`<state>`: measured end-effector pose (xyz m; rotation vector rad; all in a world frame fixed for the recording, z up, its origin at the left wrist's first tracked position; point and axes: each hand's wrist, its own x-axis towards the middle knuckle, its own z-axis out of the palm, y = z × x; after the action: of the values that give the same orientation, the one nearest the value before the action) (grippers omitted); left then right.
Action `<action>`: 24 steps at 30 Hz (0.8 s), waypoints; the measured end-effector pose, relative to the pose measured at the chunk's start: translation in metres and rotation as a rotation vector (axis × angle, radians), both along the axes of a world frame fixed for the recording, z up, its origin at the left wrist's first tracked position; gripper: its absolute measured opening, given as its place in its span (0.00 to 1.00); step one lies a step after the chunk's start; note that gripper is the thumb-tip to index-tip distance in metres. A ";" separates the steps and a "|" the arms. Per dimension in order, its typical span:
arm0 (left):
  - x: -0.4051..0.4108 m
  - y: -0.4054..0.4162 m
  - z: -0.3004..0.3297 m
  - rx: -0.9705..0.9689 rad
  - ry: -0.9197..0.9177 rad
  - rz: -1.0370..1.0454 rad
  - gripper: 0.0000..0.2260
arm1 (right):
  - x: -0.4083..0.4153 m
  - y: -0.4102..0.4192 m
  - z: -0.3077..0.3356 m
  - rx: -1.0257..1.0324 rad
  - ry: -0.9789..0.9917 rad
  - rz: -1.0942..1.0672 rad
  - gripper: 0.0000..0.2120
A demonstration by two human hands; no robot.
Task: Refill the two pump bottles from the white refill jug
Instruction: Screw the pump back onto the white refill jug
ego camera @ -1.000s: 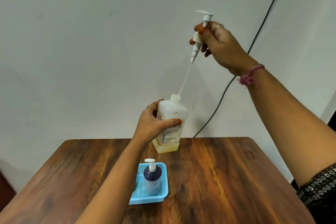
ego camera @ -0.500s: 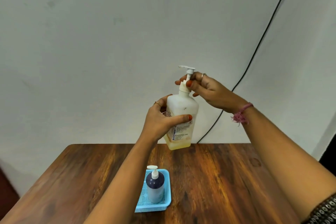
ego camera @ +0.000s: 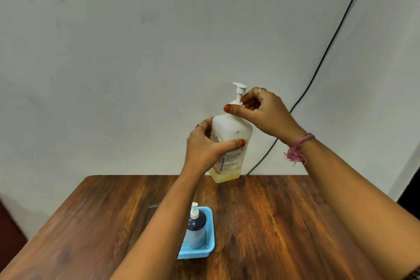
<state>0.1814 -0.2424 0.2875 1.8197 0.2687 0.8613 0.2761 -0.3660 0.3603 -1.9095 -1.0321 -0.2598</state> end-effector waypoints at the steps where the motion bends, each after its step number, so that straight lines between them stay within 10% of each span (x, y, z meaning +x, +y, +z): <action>1: 0.000 0.000 -0.002 0.002 0.006 0.000 0.32 | 0.001 -0.001 0.002 -0.044 0.020 -0.007 0.22; 8: 0.003 -0.004 -0.009 0.021 0.021 -0.040 0.33 | 0.017 -0.025 0.011 -0.122 0.449 0.406 0.26; 24: 0.014 -0.007 -0.021 -0.031 0.009 -0.023 0.31 | 0.018 0.002 -0.033 0.122 0.466 0.176 0.35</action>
<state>0.1954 -0.2497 0.2662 1.7950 0.2656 0.8287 0.2940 -0.3636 0.3271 -1.6489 -0.8370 0.2118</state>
